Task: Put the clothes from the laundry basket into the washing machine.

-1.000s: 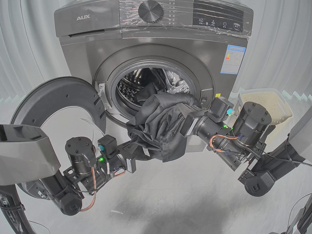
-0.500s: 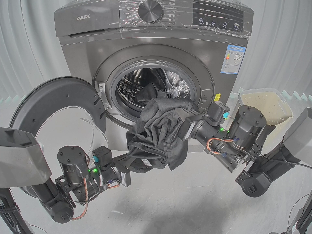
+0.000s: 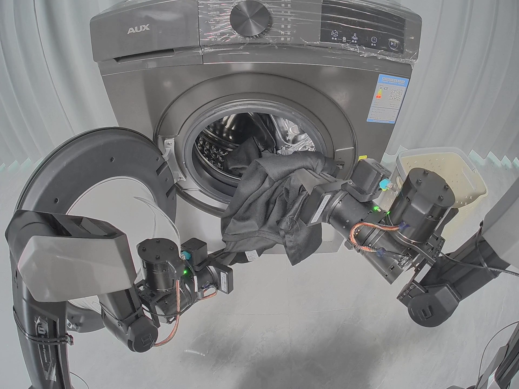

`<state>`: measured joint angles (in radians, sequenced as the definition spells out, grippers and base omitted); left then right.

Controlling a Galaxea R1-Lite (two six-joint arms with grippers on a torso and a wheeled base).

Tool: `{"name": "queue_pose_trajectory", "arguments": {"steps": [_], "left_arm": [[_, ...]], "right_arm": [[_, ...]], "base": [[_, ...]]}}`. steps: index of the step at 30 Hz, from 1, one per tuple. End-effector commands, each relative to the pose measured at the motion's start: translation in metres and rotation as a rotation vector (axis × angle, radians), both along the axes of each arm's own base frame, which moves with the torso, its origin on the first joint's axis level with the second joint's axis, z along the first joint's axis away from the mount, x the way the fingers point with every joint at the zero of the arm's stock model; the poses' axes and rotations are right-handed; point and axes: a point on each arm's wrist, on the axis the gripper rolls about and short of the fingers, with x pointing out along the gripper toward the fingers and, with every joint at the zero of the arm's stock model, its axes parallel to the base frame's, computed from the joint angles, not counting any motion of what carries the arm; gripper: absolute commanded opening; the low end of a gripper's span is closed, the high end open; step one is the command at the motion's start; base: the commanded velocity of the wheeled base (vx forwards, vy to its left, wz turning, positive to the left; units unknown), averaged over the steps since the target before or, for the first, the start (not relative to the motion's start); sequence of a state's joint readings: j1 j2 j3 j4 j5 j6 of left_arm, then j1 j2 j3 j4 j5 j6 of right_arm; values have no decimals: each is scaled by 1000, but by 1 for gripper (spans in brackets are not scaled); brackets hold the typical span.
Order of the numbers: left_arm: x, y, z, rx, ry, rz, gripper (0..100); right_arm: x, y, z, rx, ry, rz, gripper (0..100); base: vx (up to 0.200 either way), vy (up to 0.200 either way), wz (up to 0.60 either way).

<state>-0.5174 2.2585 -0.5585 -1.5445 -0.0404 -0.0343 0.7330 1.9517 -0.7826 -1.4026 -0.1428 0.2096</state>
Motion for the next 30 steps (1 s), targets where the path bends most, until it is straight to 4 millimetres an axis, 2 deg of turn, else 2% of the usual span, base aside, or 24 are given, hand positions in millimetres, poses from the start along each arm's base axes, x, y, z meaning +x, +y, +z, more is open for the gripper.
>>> {"name": "queue_pose_trajectory", "arguments": {"steps": [1, 7, 8, 21, 30], "left_arm": [[5, -1, -12, 13, 22, 6, 0], [4, 0, -13, 17, 25, 7, 0], [4, 0, -14, 18, 26, 7, 100], [7, -1, 0, -42, 5, 14, 100], [14, -1, -3, -37, -5, 21, 100]], "right_arm": [[-1, -1, 4, 9, -9, 1, 0], [-2, -1, 4, 9, -9, 2, 0], [-1, -1, 4, 9, -9, 1, 0], [-1, -1, 5, 12, -12, 1, 0], [-2, -1, 5, 10, -13, 2, 0]], "base": [[0, 0, 0], [0, 0, 0], [0, 0, 0], [0, 0, 0], [0, 0, 0]]}}
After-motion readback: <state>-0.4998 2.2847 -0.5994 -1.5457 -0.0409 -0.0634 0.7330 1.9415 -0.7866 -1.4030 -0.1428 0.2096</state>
